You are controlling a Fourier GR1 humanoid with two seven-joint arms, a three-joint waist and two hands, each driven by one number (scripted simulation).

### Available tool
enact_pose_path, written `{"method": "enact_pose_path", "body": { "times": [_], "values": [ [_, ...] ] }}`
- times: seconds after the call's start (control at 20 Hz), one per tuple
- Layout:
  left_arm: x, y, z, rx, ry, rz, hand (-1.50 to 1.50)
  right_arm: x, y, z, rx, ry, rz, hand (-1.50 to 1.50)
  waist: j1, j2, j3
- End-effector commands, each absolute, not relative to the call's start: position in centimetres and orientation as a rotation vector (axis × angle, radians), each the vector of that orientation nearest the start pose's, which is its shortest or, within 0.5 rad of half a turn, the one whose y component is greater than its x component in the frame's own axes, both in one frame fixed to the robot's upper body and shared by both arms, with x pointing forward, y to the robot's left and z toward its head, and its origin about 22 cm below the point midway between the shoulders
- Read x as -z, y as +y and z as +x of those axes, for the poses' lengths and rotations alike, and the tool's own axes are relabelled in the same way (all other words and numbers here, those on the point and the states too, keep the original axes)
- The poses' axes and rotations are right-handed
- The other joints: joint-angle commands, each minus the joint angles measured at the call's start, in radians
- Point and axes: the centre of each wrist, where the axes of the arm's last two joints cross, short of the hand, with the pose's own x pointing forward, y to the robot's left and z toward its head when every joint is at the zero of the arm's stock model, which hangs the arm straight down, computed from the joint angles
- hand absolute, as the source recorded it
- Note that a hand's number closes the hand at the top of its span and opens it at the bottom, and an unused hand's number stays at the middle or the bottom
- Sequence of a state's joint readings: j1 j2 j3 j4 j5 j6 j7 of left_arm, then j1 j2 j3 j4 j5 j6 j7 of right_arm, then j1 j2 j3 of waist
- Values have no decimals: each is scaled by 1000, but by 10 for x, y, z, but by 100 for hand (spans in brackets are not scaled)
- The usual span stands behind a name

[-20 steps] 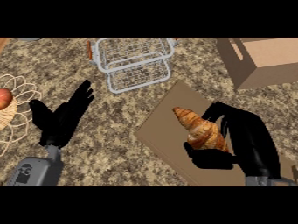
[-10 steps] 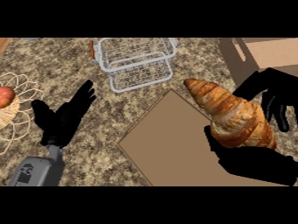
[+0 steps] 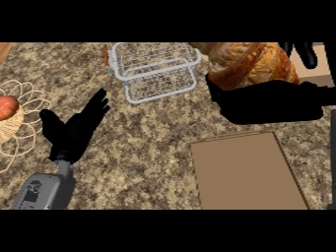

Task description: Pick the croissant from the tray and place it in the tiered basket

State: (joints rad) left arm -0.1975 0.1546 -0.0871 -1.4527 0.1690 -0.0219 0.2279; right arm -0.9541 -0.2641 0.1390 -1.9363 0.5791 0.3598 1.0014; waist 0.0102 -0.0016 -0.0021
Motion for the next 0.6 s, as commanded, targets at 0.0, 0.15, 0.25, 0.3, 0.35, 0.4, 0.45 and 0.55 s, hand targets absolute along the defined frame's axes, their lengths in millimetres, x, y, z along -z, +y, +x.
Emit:
{"method": "enact_pose_path", "body": {
  "times": [0.0,0.15,0.25,0.3,0.35,0.4,0.45,0.55],
  "values": [
    [-30,214,282,170,-1377,-134,0,-336,-96,282,-712,-1627,-915,150,8,0,1],
    [-11,222,276,164,-1389,-116,0,-338,-82,308,-658,-1619,-871,150,9,3,1],
    [-28,224,285,158,-1422,-110,0,-333,-71,326,-623,-1604,-865,150,15,5,1],
    [-39,227,282,157,-1386,-141,0,-336,-78,331,-599,-1602,-844,150,13,3,1],
    [-40,222,286,162,-1387,-142,0,-334,-70,348,-611,-1597,-878,150,20,7,1],
    [-30,202,290,159,-1394,-133,0,-341,-59,348,-611,-1593,-845,150,12,7,1],
    [-23,224,294,157,-1403,-109,0,-329,-52,354,-617,-1605,-856,150,9,8,1],
    [-17,228,280,167,-1401,-116,0,-326,-69,376,-597,-1607,-838,150,13,7,1]
  ]
}}
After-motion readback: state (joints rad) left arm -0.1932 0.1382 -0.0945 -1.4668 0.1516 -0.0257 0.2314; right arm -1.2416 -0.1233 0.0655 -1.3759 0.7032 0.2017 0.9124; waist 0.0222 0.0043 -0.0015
